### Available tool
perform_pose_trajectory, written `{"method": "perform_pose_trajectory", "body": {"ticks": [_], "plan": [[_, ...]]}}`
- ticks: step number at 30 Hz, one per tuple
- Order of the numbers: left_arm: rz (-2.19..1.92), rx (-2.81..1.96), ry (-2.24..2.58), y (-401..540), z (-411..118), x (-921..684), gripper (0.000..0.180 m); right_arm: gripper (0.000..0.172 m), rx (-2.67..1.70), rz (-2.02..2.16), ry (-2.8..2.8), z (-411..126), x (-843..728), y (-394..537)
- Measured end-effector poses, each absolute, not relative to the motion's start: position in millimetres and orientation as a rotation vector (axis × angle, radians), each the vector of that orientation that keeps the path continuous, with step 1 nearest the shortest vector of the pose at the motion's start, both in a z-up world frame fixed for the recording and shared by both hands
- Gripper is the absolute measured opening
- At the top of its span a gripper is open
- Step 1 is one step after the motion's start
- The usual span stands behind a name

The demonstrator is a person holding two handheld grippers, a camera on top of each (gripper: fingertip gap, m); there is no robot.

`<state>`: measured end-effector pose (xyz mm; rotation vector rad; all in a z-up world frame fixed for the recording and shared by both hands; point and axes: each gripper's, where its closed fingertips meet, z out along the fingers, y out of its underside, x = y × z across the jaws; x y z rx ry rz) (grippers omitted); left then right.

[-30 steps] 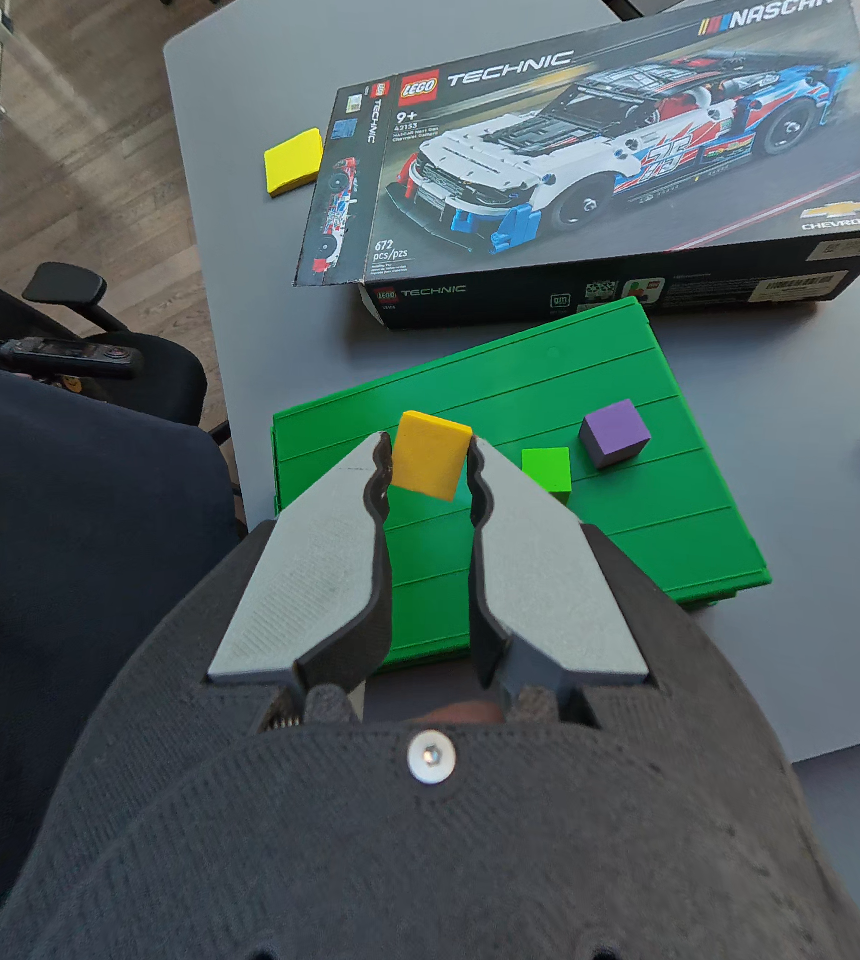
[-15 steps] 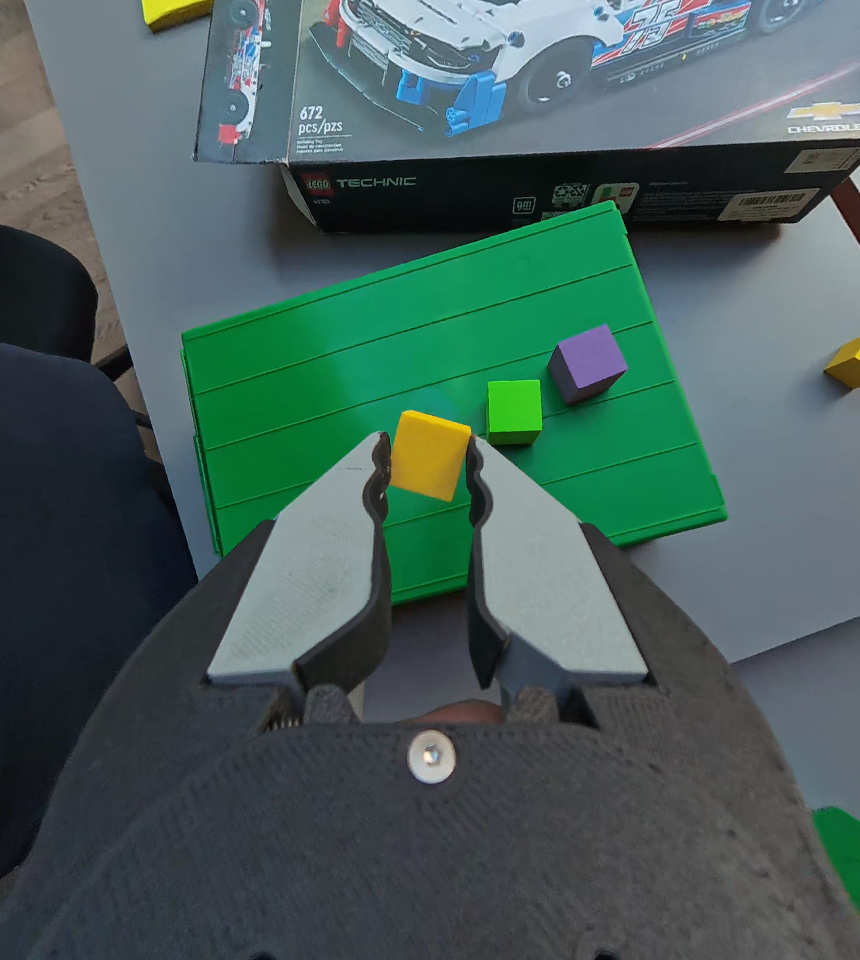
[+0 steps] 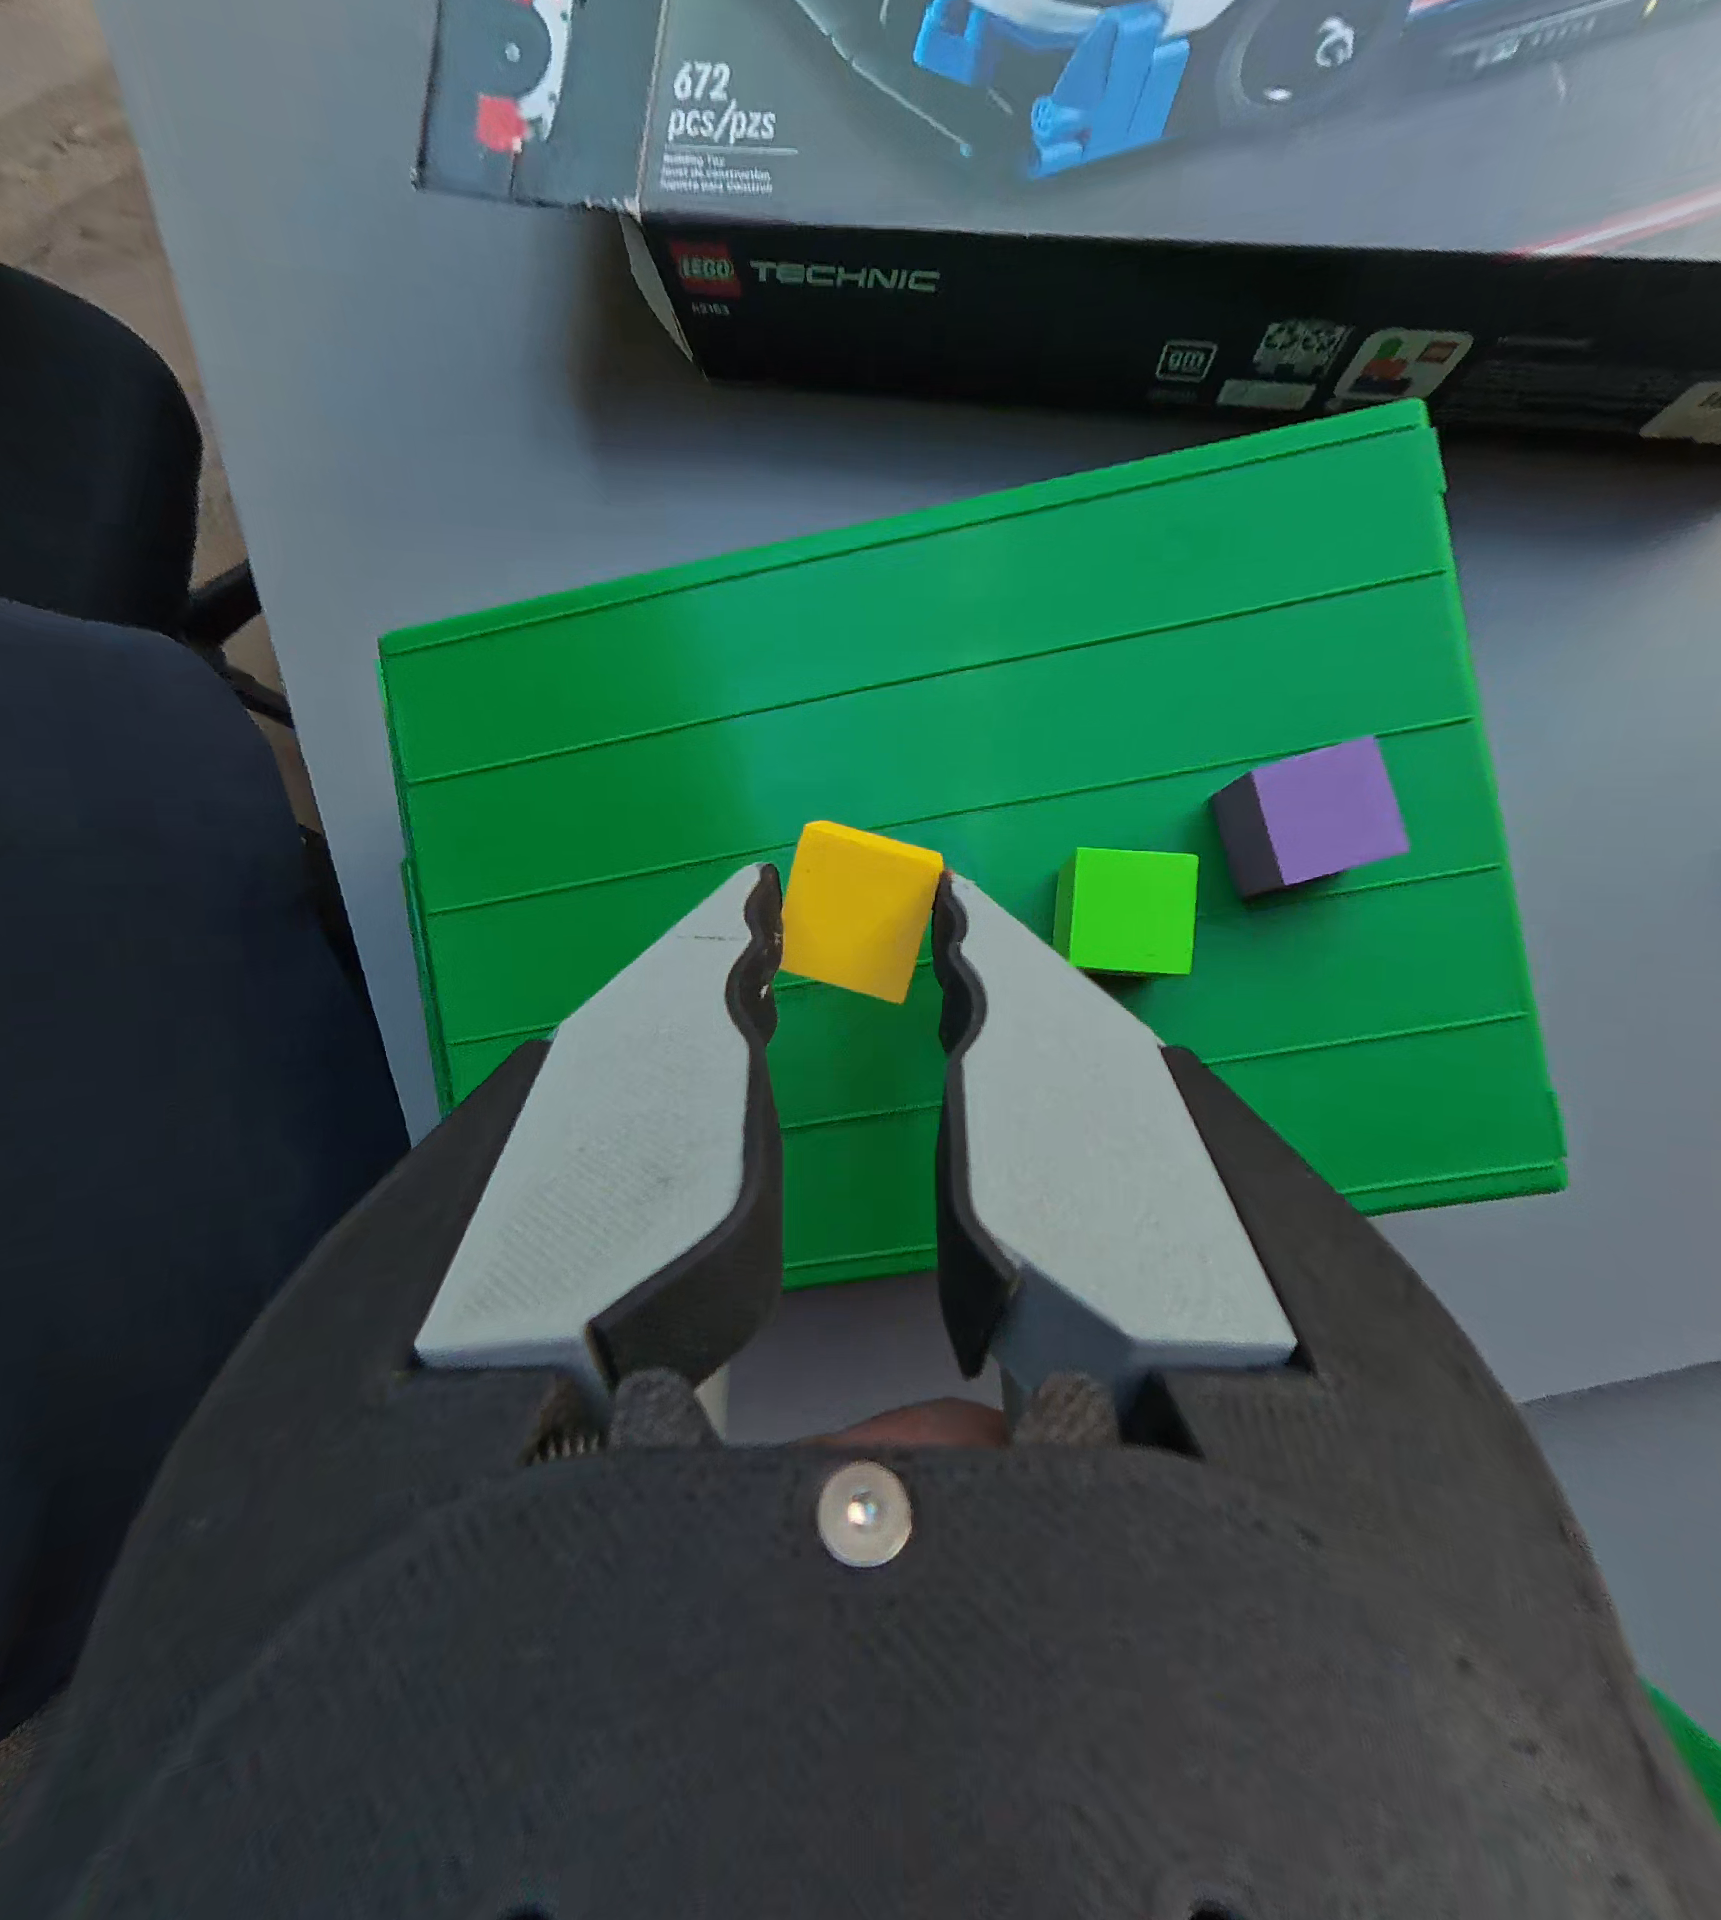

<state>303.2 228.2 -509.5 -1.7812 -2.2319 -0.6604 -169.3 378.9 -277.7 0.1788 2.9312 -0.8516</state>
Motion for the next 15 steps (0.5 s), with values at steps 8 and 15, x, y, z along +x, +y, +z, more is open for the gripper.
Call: {"method": "perform_pose_trajectory", "body": {"ticks": [8, 15], "plan": [[-0.66, -1.78, -2.236, 228.1, -509.4, 305.6, 0.0, 0.035, 0.094, -0.687, 3.057, -302.7, -169.6, 381.5], [-0.667, -1.776, -2.237, 228.6, -510.5, 308.8, 0.0, 0.034, 0.15, -0.697, 3.02, -303.9, -166.1, 386.7]]}}
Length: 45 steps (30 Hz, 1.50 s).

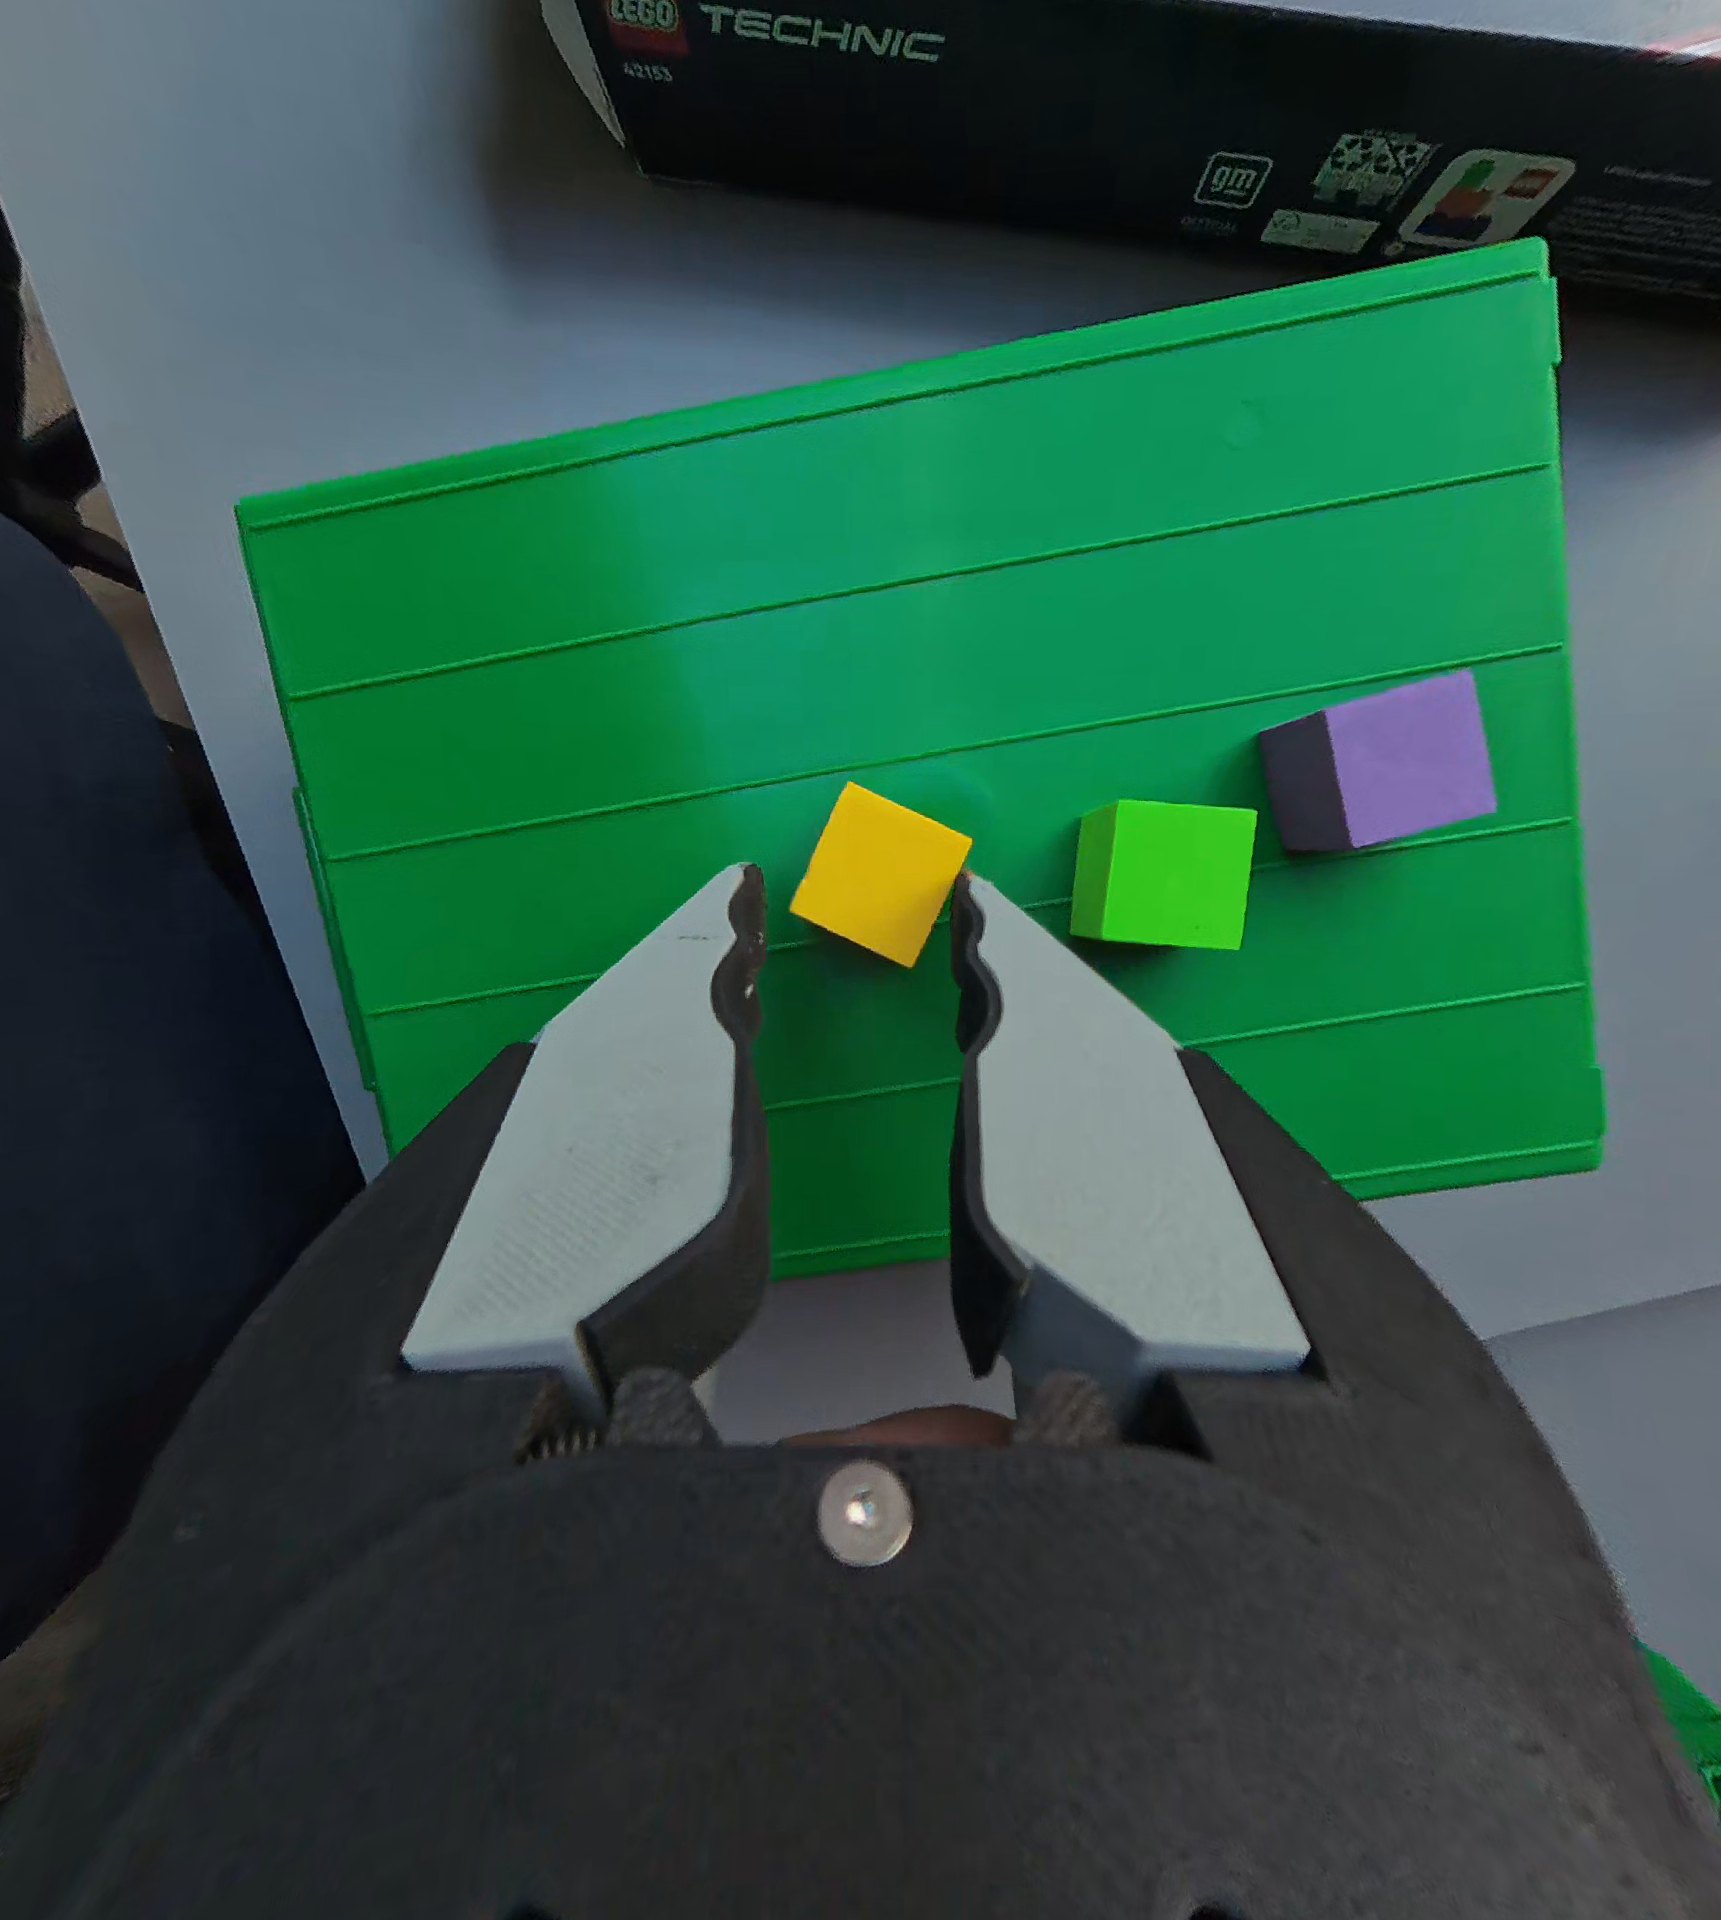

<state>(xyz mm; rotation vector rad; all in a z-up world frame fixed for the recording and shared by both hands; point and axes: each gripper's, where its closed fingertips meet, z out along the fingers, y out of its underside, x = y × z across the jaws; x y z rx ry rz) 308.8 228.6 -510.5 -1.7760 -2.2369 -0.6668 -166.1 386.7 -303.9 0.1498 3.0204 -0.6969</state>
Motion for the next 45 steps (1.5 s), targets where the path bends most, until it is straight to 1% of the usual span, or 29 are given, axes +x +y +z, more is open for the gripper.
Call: {"method": "perform_pose_trajectory", "body": {"ticks": [3, 7, 12, 18, 24, 31, 36, 38, 40, 45], "plan": [[-0.668, -1.782, -2.232, 228.2, -510.9, 307.8, 0.0, 0.028, 0.171, -0.703, 3.006, -304.6, -165.3, 387.2], [-0.66, -1.789, -2.222, 227.1, -510.7, 303.5, 0.0, 0.028, 0.139, -0.805, 3.014, -291.1, -166.5, 378.6], [-0.66, -1.797, -2.213, 227.1, -511.5, 299.6, 0.0, 0.028, 0.122, -0.701, 3.061, -306.5, -170.1, 386.1], [-0.659, -1.793, -2.215, 228.1, -511.4, 300.3, 0.0, 0.028, 0.204, -0.776, 3.035, -302.4, -175.1, 388.1], [-0.678, -1.785, -2.225, 230.4, -512.2, 307.4, 0.0, 0.029, 0.218, -0.761, 3.037, -307.5, -176.9, 390.3], [-0.674, -1.766, -2.234, 233.1, -511.5, 307.9, 0.0, 0.034, 0.248, -0.894, 2.968, -285.4, -184.5, 394.8], [-0.683, -1.771, -2.232, 236.1, -511.8, 309.6, 0.0, 0.033, 0.371, -0.985, 2.814, -269.4, -192.3, 393.7], [-0.683, -1.771, -2.232, 236.2, -511.7, 309.1, 0.0, 0.037, 0.386, -0.942, 2.734, -272.7, -182.4, 391.7], [-0.681, -1.768, -2.233, 235.9, -511.7, 307.8, 0.0, 0.046, 0.389, -0.884, 2.724, -282.1, -175.0, 391.2], [-0.679, -1.766, -2.23, 236.1, -510.8, 305.3, 0.0, 0.039, 0.39, -0.87, 2.827, -296.1, -172.4, 384.4]]}}
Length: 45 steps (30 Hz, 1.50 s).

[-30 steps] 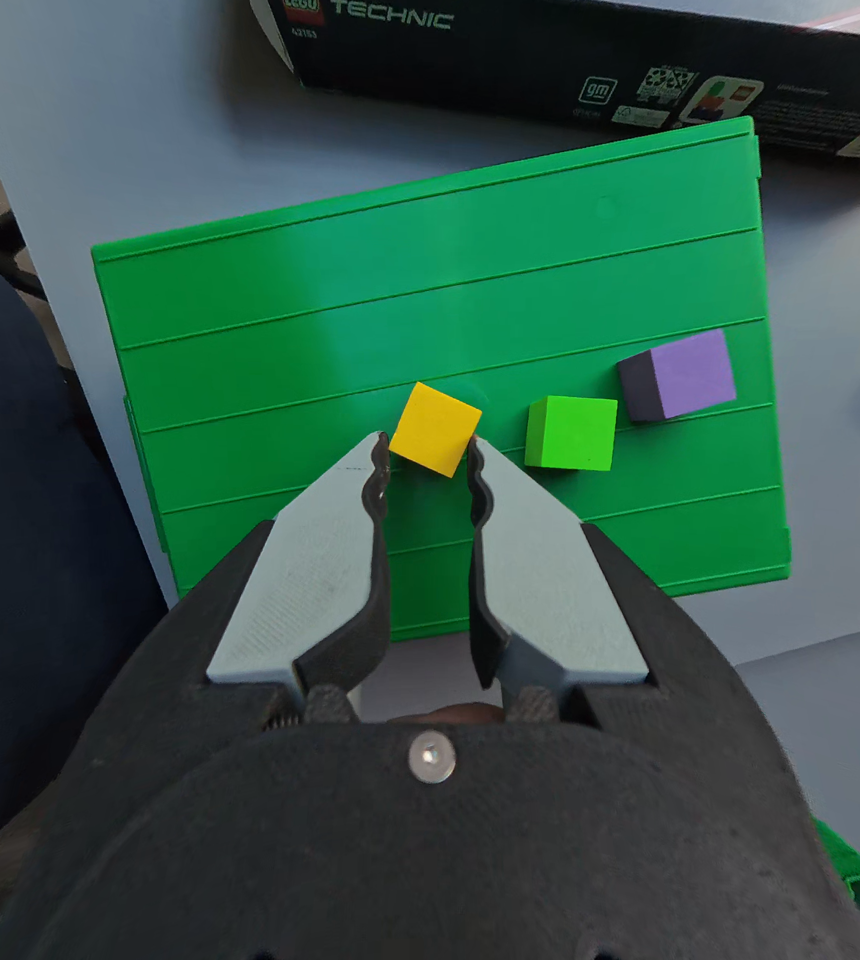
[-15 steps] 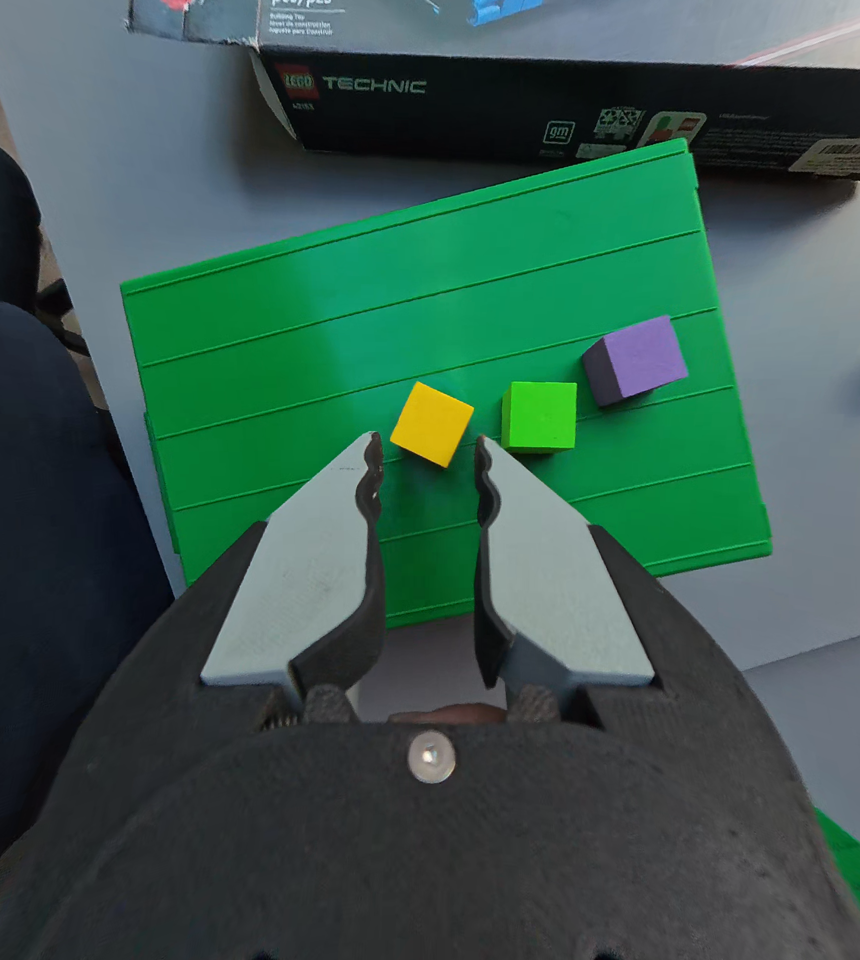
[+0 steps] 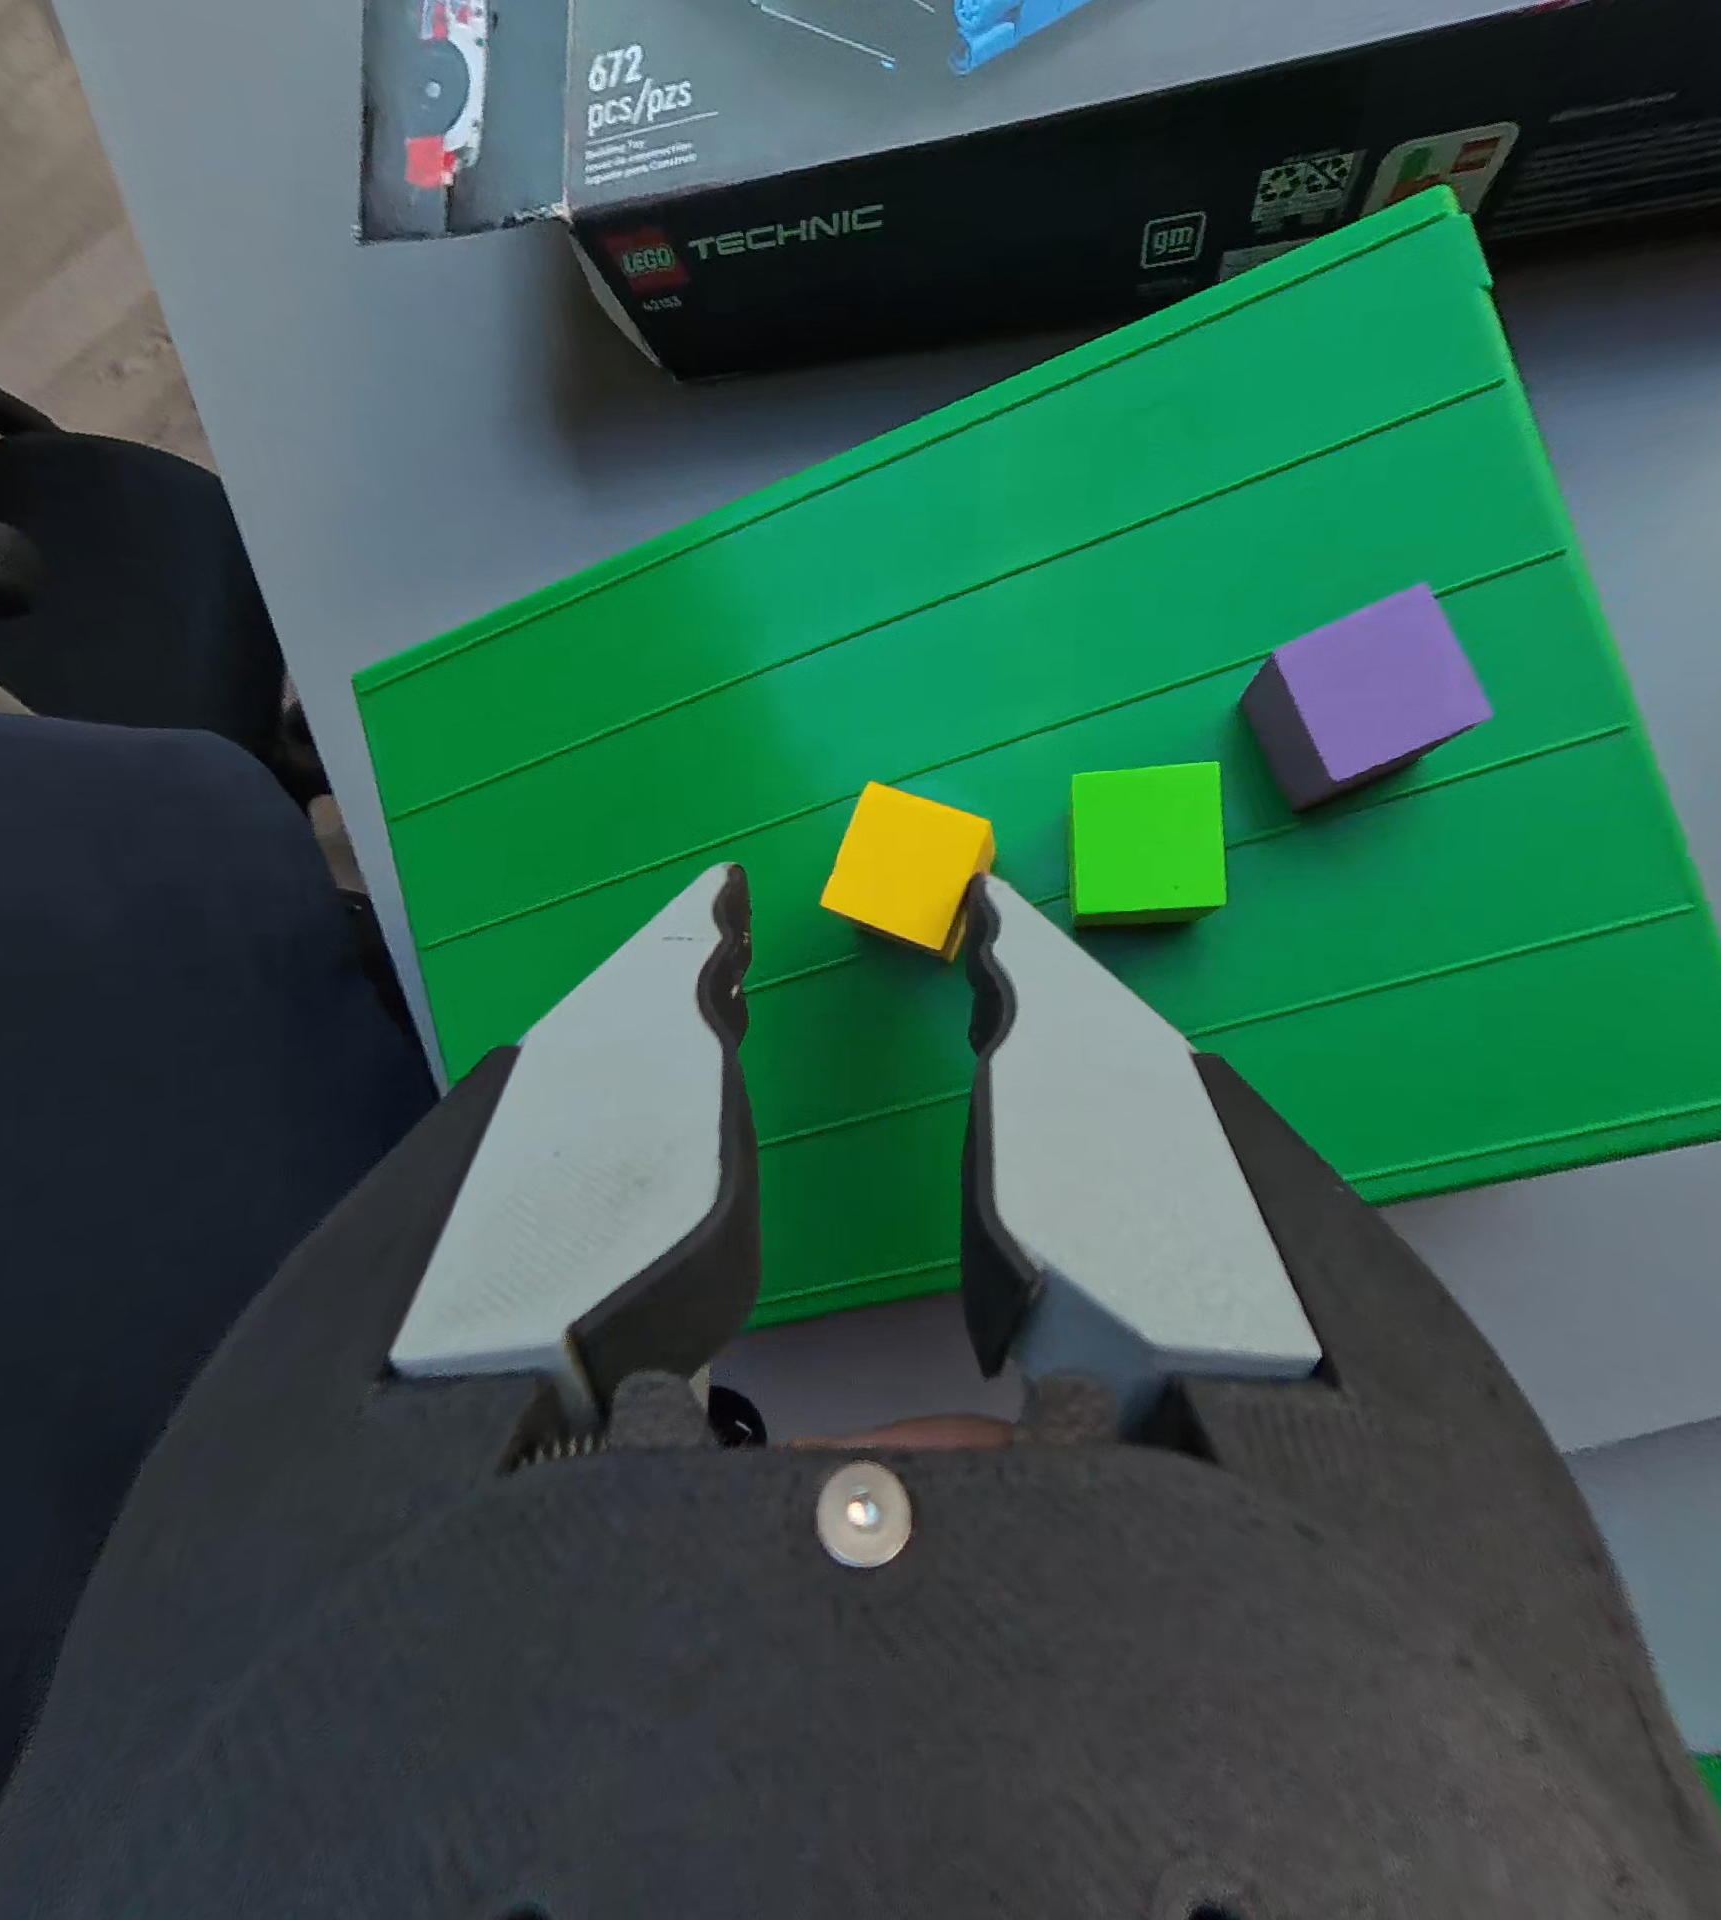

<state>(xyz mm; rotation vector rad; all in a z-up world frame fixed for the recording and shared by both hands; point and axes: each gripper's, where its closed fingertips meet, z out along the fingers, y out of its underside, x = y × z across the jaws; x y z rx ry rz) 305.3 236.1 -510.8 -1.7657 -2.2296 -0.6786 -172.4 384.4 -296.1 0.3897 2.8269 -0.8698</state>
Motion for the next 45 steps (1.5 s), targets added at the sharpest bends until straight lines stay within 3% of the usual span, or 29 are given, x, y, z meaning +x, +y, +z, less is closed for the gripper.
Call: {"method": "perform_pose_trajectory", "body": {"ticks": [3, 16, 19, 22, 27, 34, 38, 45], "plan": [[-0.687, -1.772, -2.228, 236.8, -511.0, 307.2, 0.0, 0.024, 0.306, -0.851, 2.912, -296.4, -175.3, 381.8], [-0.685, -1.761, -2.234, 238.5, -511.1, 311.0, 0.0, 0.025, -0.259, -0.714, 3.044, -298.0, -170.6, 382.7], [-0.689, -1.755, -2.239, 239.6, -511.6, 312.8, 0.0, 0.026, -0.238, -0.707, 3.009, -301.9, -173.5, 383.9], [-0.688, -1.753, -2.24, 240.4, -511.4, 313.3, 0.0, 0.038, -0.209, -0.725, 2.989, -301.4, -176.2, 386.0], [-0.682, -1.739, -2.248, 242.0, -510.3, 314.9, 0.0, 0.038, -0.07, -0.923, 2.935, -277.3, -187.8, 385.9], [-0.713, -1.749, -2.25, 246.5, -510.8, 323.5, 0.0, 0.04, 0.206, -0.805, 3.028, -303.7, -214.5, 396.6], [-0.701, -1.754, -2.247, 244.5, -509.5, 319.0, 0.0, 0.025, 0.24, -0.827, 3.065, -310.3, -218.3, 391.9], [-0.678, -1.752, -2.244, 242.5, -507.8, 312.7, 0.0, 0.024, 0.199, -0.965, 2.959, -271.2, -205.4, 382.9]]}}
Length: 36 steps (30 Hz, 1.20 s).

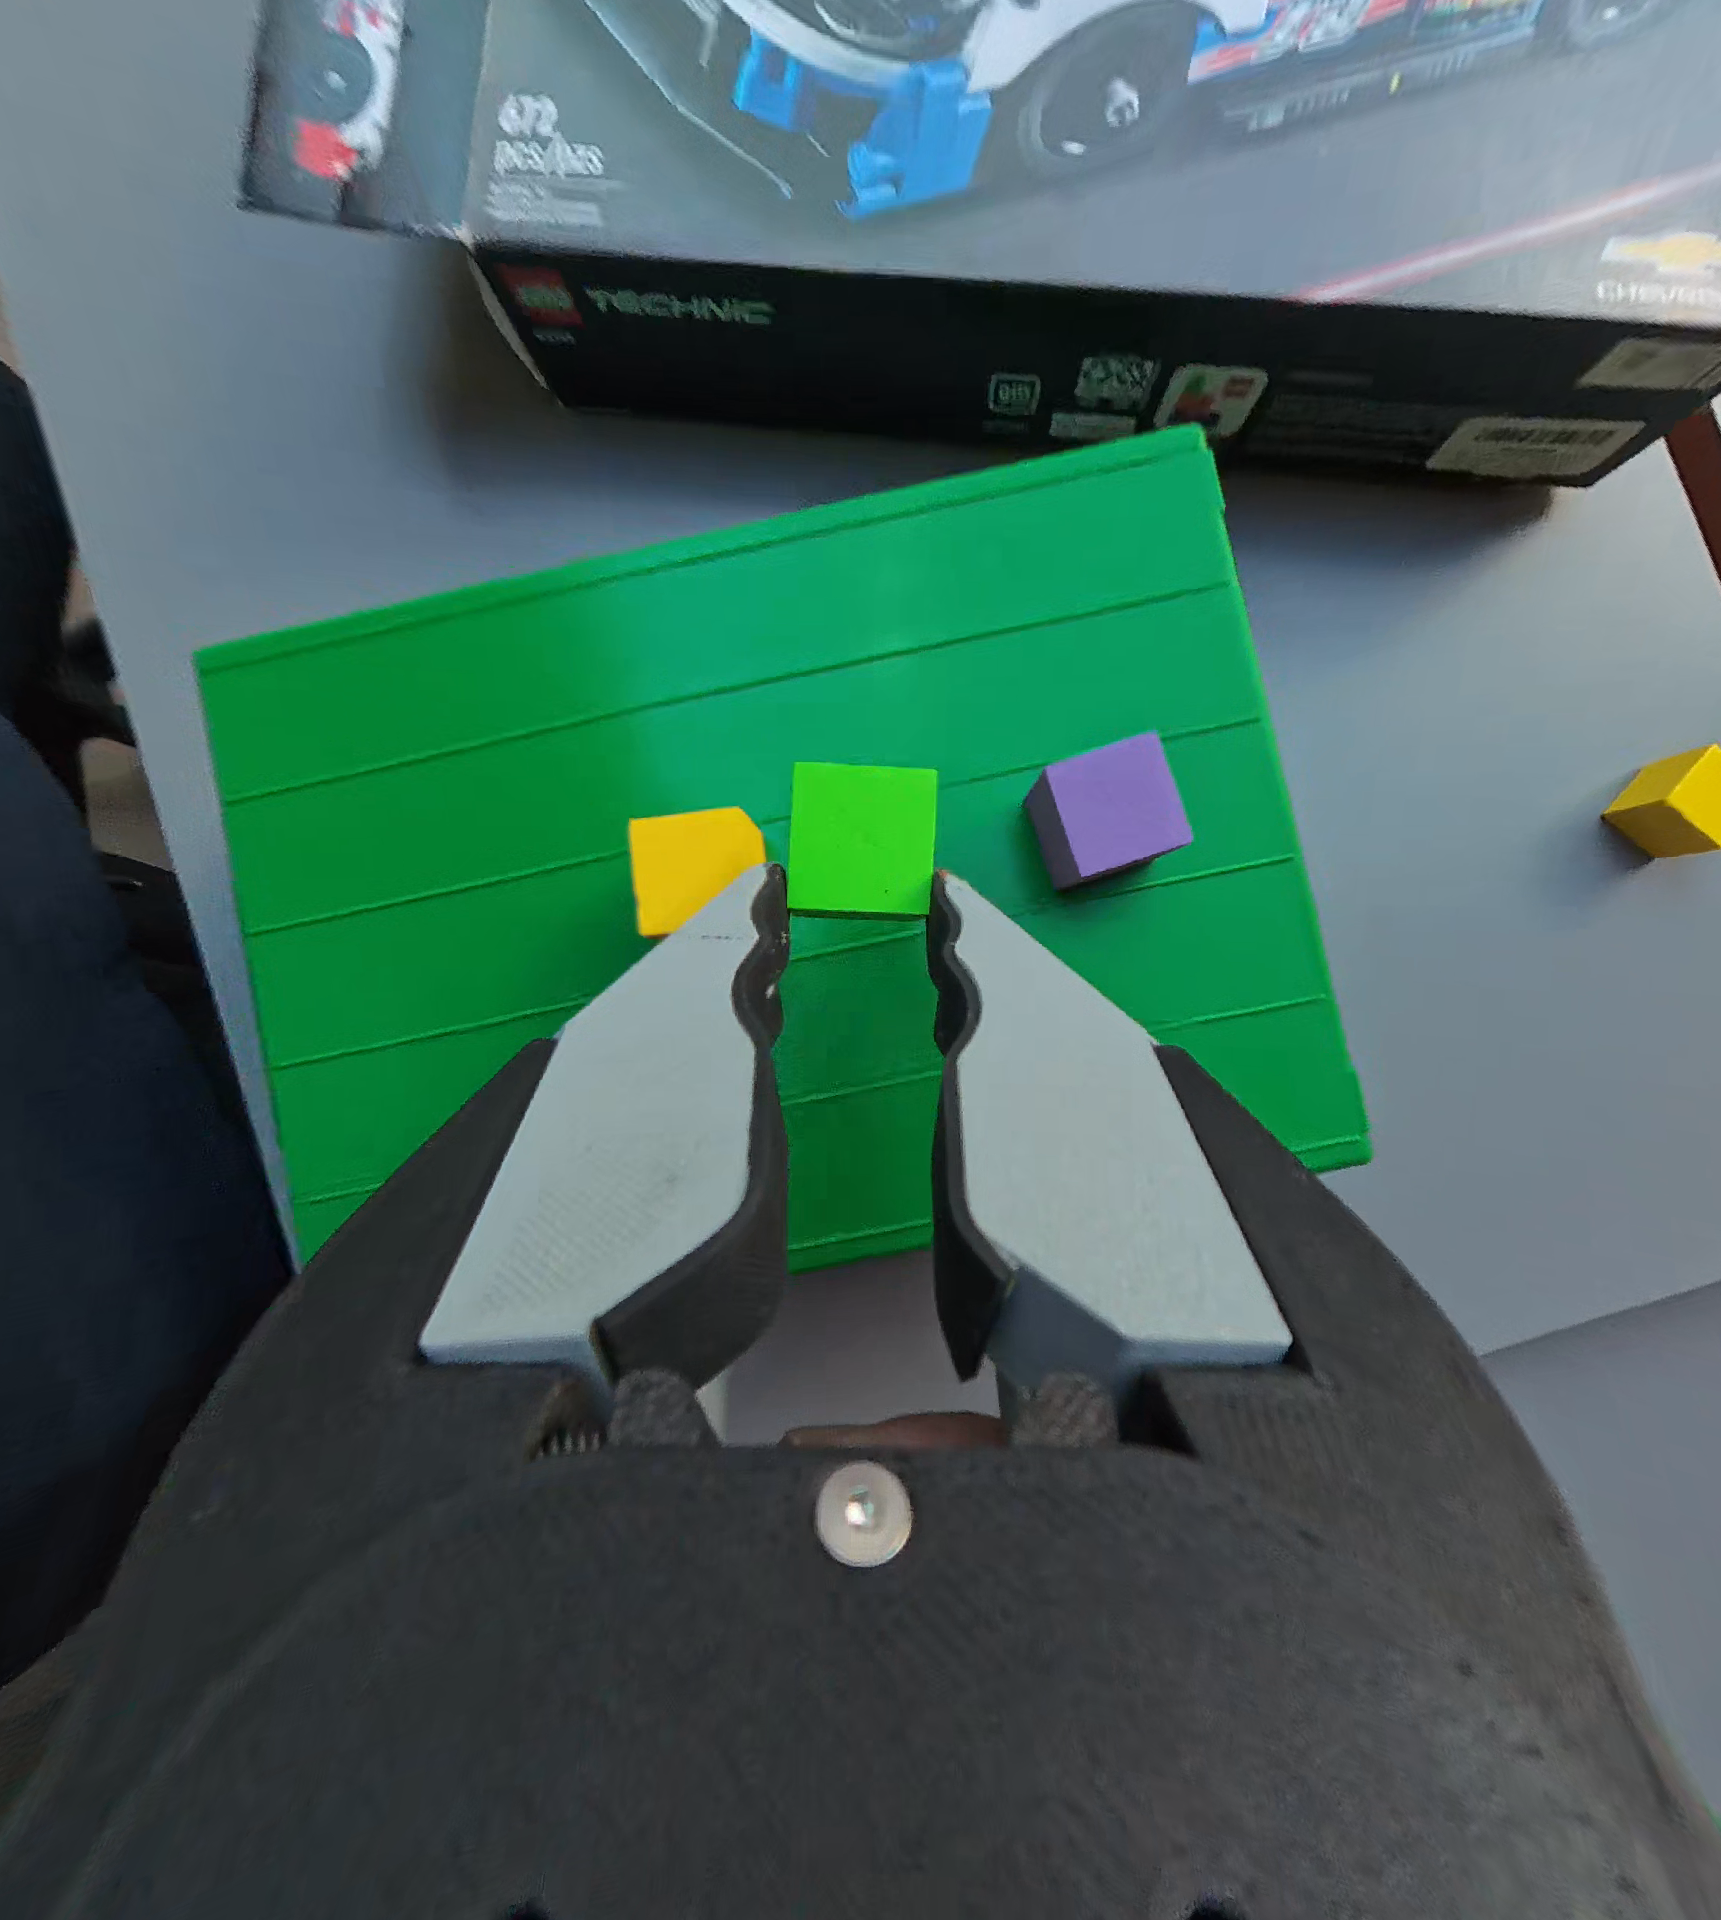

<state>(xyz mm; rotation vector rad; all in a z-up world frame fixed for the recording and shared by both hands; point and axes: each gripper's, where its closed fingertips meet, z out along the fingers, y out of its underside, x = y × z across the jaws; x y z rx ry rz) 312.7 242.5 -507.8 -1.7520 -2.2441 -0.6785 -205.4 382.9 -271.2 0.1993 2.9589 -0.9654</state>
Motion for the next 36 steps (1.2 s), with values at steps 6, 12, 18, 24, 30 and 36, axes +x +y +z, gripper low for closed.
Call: {"method": "perform_pose_trajectory", "body": {"ticks": [6, 12, 18, 24, 30, 36], "plan": [[-0.707, -1.752, -2.246, 245.9, -510.4, 320.2, 0.0, 0.024, 0.042, -0.957, 2.95, -256.4, -177.4, 379.7], [-0.704, -1.751, -2.244, 242.9, -511.4, 317.5, 0.0, 0.025, 0.041, -0.855, 3.014, -284.9, -172.7, 384.7], [-0.692, -1.761, -2.23, 240.0, -510.8, 310.6, 0.0, 0.025, 0.094, -0.927, 2.965, -284.4, -172.5, 377.4], [-0.702, -1.762, -2.234, 237.8, -511.3, 313.5, 0.0, 0.025, 0.079, -0.897, 2.962, -288.0, -171.7, 377.1], [-0.708, -1.751, -2.242, 237.3, -511.5, 314.7, 0.0, 0.035, 0.061, -0.869, 2.951, -291.6, -168.8, 379.7], [-0.703, -1.745, -2.243, 238.1, -510.4, 312.8, 0.0, 0.054, 0.09, -0.994, 2.852, -266.1, -181.4, 376.7]]}}
